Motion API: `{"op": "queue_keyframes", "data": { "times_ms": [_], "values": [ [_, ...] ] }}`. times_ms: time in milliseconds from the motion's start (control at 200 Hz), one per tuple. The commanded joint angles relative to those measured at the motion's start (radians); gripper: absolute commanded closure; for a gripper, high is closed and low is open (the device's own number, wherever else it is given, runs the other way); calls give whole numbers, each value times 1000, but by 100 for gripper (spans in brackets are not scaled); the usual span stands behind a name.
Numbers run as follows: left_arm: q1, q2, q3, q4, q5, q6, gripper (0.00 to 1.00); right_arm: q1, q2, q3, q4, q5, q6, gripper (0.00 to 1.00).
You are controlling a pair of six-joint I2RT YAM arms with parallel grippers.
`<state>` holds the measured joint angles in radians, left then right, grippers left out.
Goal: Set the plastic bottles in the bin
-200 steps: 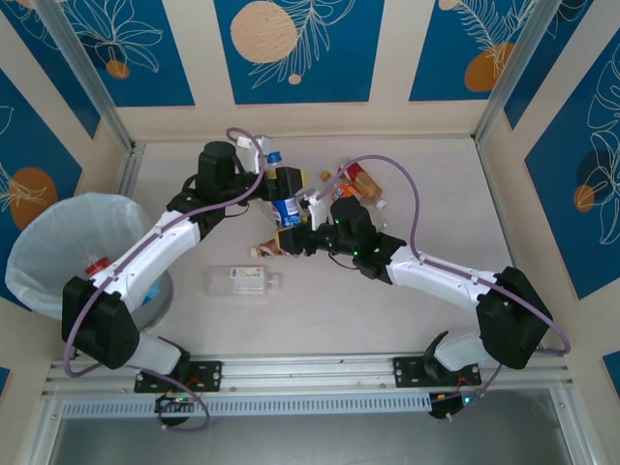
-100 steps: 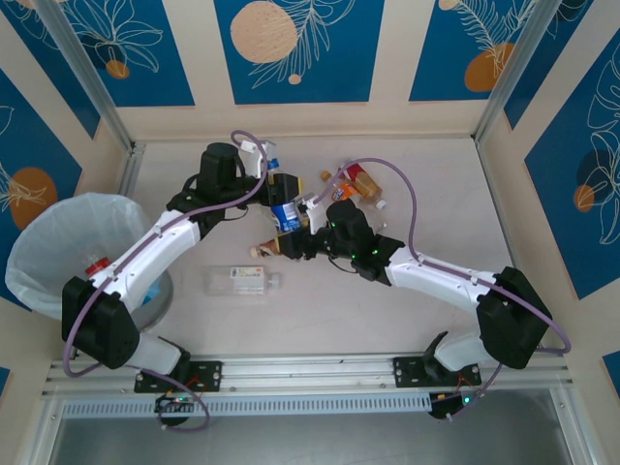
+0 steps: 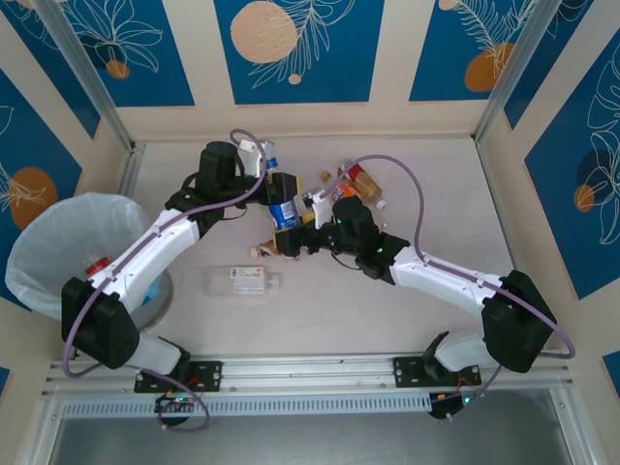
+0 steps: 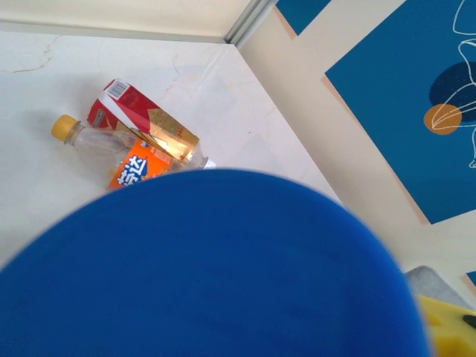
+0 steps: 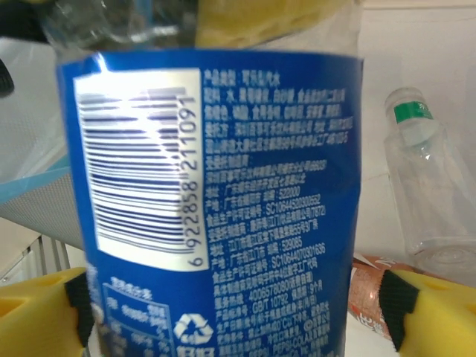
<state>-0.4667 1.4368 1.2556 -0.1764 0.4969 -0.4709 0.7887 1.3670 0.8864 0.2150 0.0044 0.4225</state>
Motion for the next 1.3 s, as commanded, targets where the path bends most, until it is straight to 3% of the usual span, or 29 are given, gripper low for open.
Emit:
{"op": "queue_keyframes", "data": {
  "times_ms": [0,310,550,650,805,1295],
  "values": [
    [13,-22,25,-21,-21,11,44,-5,-37,13,23,16,1,1],
    [40,-63,10,-48,-104,15,43,-19,-138,-72,107,71,7,1],
    [60,-109,11,-103,-180,36,43,-74,-196,-116,-55,467,204,0],
    [63,-132,22,-151,-240,59,43,-117,-211,-123,-190,559,343,0],
    [76,-176,33,-206,-317,88,43,-183,-246,-166,-265,541,435,0],
    [93,-303,143,-350,-602,229,44,-235,-248,-182,-281,490,440,0]
  ]
}}
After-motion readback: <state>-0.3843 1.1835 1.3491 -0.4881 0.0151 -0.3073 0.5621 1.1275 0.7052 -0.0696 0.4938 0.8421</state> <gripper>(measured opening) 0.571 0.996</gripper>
